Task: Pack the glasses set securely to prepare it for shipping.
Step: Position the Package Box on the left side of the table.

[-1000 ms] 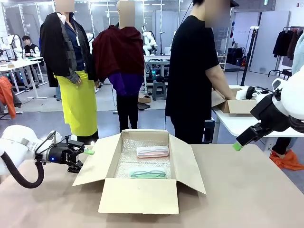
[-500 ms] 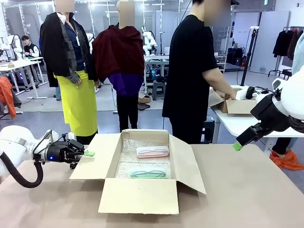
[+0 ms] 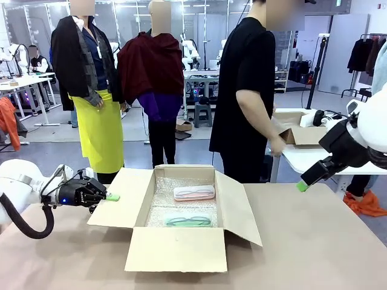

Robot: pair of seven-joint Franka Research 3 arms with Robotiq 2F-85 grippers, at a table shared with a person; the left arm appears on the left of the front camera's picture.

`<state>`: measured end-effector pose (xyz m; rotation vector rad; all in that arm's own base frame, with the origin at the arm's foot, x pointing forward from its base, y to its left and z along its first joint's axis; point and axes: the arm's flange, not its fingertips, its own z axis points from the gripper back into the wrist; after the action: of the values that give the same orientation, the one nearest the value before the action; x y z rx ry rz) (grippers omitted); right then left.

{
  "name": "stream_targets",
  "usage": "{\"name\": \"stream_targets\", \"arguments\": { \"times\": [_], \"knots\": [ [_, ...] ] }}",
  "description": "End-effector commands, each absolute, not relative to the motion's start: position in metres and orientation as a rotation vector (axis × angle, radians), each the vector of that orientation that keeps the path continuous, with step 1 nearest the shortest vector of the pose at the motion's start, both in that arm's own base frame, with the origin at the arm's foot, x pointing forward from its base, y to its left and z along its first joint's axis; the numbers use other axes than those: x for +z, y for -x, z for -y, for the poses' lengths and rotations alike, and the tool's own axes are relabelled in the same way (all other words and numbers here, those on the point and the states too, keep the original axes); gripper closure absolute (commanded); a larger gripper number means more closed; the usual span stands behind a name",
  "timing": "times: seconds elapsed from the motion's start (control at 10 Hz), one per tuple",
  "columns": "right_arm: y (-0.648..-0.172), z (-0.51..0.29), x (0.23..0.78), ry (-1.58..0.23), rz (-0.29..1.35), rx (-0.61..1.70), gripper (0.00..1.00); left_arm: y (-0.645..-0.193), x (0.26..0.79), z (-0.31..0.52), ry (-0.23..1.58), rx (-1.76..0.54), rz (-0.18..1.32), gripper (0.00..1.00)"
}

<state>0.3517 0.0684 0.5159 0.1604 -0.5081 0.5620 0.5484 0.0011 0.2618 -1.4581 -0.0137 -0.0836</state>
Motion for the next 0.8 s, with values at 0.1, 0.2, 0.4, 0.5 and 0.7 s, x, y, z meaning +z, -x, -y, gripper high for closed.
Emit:
{"name": "stream_targets", "arguments": {
  "times": [0.1,0.2,0.4,0.5,0.7],
  "knots": [
    [-0.352,-0.069,0.515,-0.156,0.518,0.563,0.00,-0.545,0.271,-0.034,1.443,-0.080,-0.018,1.00],
    [-0.352,-0.069,0.515,-0.156,0.518,0.563,0.00,-0.542,0.279,-0.055,1.442,-0.071,-0.036,1.00],
    [-0.352,-0.069,0.515,-0.156,0.518,0.563,0.00,-0.537,0.296,-0.108,1.446,-0.016,0.016,1.00],
    [-0.352,-0.069,0.515,-0.156,0.518,0.563,0.00,-0.534,0.304,-0.138,1.461,0.007,0.018,1.00],
    [-0.352,-0.069,0.515,-0.156,0.518,0.563,0.00,-0.527,0.309,-0.184,1.438,0.039,0.013,1.00]
  ]
}}
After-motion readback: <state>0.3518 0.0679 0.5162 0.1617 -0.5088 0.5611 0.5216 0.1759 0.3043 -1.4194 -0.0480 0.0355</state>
